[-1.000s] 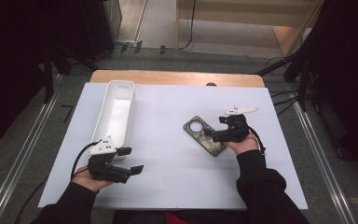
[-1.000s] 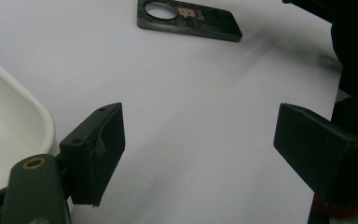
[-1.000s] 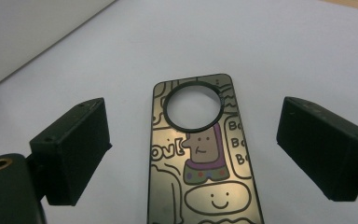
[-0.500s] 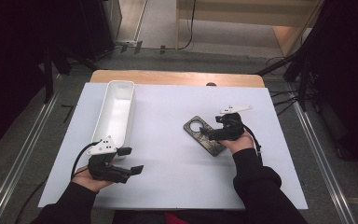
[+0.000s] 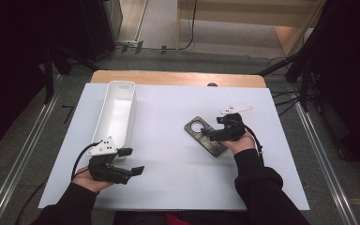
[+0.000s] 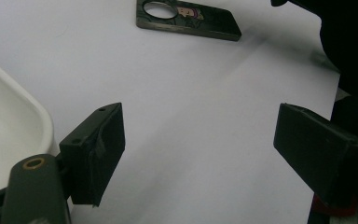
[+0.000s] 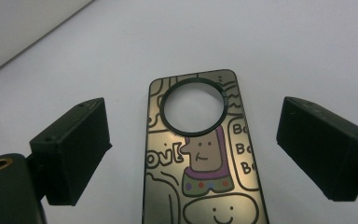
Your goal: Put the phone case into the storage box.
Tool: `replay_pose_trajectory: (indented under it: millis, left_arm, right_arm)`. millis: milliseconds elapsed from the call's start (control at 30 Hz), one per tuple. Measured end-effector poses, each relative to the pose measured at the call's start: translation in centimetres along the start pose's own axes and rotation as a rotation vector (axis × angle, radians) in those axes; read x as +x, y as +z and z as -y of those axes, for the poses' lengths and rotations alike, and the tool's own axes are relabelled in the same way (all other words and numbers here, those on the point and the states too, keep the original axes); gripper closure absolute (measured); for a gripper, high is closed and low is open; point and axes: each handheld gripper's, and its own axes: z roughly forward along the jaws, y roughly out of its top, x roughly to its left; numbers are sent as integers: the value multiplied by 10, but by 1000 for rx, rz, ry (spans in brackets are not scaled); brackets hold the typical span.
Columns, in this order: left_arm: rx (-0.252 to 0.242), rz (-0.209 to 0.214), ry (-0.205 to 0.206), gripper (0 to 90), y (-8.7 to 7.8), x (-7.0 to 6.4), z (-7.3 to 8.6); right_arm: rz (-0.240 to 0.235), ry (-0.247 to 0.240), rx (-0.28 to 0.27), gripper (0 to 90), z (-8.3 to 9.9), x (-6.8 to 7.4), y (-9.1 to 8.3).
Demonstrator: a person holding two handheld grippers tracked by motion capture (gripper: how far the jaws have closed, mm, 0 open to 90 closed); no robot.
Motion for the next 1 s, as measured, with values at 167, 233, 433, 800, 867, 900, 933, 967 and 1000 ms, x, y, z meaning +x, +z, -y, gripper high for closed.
replay_pose_trajectory:
  millis: [167,233,433,800,867,900,933,967,1000]
  left_arm:
    - [0,0,2,163,0,0,0]
    - [0,0,2,163,0,0,0]
    - [0,1,1,163,0,0,0]
    - [0,3,2,163,0,0,0]
    - [0,3,2,163,0,0,0]
    - [1,4,1,163,0,0,0]
    - [1,4,1,163,0,0,0]
    - [2,5,2,163,0,0,0]
    - [2,5,2,163,0,0,0]
  right_arm:
    - [3,1,18,86,1,0,2]
    - [2,0,21,86,1,0,3]
    - [-2,-2,44,87,2,-1,5]
    - [-5,-20,96,87,4,0,11]
    - [1,-30,108,87,5,0,12]
    - [7,-37,117,86,5,0,13]
    - [12,-42,125,86,5,0,13]
    - [11,-42,128,87,6,-1,14]
    - [10,-38,131,87,6,-1,14]
